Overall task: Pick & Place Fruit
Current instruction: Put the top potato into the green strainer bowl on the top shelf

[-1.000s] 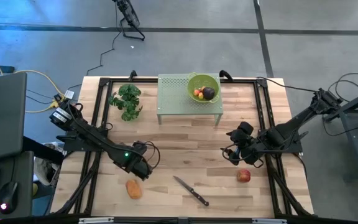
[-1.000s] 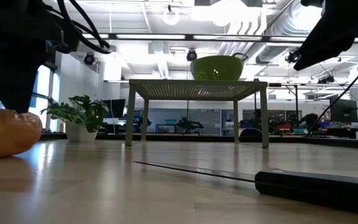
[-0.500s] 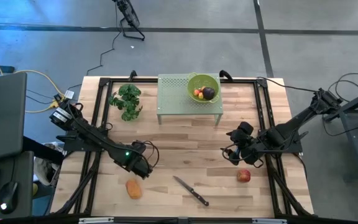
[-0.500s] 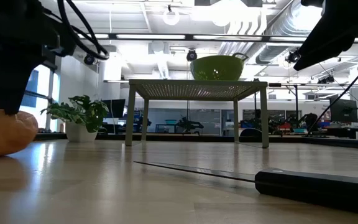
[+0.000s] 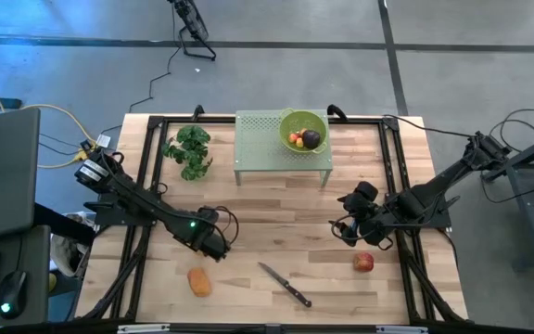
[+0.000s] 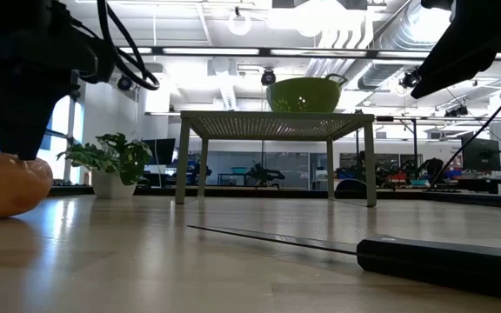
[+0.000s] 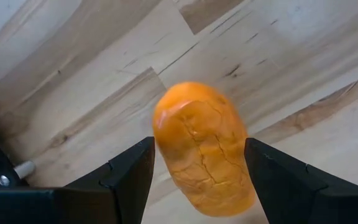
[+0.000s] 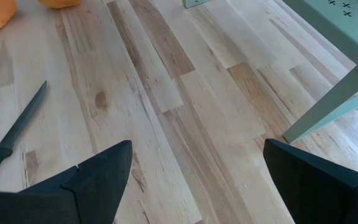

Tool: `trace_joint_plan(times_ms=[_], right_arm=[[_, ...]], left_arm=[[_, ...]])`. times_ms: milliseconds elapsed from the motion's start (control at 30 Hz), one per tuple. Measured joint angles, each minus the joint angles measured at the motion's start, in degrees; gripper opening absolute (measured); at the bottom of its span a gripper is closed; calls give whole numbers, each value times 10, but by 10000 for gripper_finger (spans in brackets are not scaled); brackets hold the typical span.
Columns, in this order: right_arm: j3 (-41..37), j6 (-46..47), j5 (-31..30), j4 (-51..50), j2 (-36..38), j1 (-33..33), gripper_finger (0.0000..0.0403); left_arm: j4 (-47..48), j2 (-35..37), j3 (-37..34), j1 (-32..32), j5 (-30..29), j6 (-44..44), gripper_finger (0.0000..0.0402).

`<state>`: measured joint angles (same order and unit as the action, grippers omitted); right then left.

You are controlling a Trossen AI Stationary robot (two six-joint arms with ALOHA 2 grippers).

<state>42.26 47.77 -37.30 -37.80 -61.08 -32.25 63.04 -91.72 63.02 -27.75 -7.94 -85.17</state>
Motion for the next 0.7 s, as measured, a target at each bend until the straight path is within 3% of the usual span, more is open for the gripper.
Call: trace_joint_plan(times_ms=[200, 433, 700], right_arm=[[0, 0, 0, 0, 0, 0, 356], [0, 0, 0, 6, 0, 0, 356], [0, 0, 0, 27, 0, 0, 356]], left_arm=[[-16, 0, 0, 0, 15, -10, 242], [-96, 0, 0, 0, 15, -4, 242], [-106, 0, 0, 0, 26, 0, 242]])
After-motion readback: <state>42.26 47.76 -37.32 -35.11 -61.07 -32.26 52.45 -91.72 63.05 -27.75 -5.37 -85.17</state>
